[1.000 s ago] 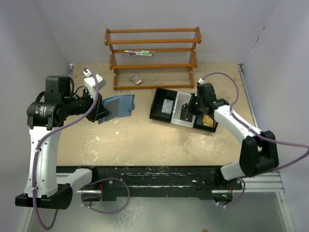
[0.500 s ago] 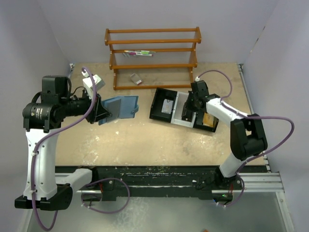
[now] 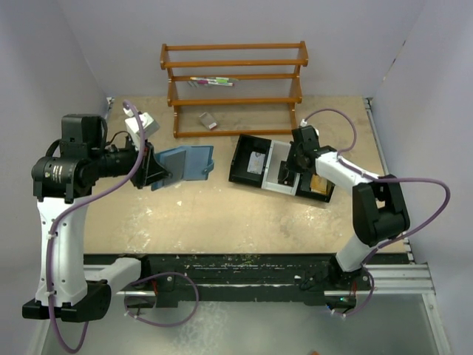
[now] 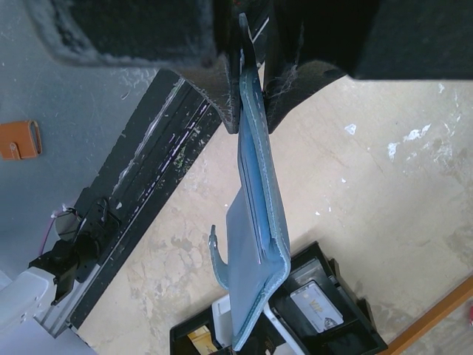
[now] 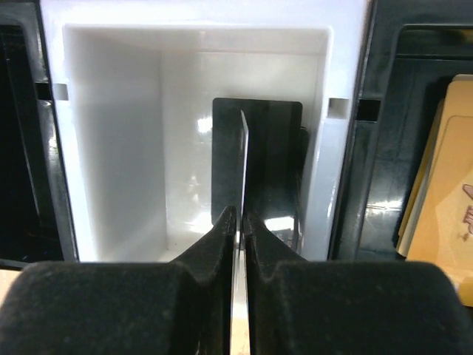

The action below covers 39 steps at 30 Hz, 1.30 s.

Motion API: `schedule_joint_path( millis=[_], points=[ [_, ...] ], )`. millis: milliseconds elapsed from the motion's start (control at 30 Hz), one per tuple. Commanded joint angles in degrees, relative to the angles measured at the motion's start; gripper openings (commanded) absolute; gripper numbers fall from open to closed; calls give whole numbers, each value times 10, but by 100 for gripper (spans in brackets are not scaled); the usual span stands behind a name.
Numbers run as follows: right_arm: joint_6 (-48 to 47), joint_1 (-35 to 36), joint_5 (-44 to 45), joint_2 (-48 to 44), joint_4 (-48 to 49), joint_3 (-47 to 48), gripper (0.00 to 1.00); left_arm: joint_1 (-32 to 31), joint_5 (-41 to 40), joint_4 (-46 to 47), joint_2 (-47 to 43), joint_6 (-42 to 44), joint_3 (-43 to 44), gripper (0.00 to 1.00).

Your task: Take the credit cards out of the card holder

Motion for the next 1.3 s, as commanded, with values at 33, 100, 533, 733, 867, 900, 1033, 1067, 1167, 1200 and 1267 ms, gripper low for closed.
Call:
schedule_joint_path(
  millis=[33,100,533,733,867,900,1033,1067,1167,1200,1267],
  points=[
    [-13,0,43,-42,-8,-10,15,-2,26,11,-1,-5,31,0],
    [-14,0,48,-63,-11,-15,19,-2,29,11,0,-5,32,0],
    [-28,5,38,-203,-43,13,37,-2,48,12,5,-18,44,0],
    [-3,73,-119,-318,17,39,83,-3,96,11,10,-24,45,0],
    [56,125,-268,-357,131,38,99,-2,144,7,15,-25,50,0],
    [74,135,-293,-365,161,34,100,-2,151,5,16,-24,51,0],
    [105,170,-335,-370,235,42,100,-2,175,-7,16,-11,51,0],
    [105,179,-342,-366,240,51,100,-2,178,-12,17,-7,51,0],
    [95,212,-337,-348,245,76,100,-3,194,-26,21,4,54,0],
    [90,225,-331,-343,244,83,100,-2,201,-30,22,6,56,0],
    [83,240,-330,-331,248,93,100,-2,214,-38,25,8,62,0]
  ],
)
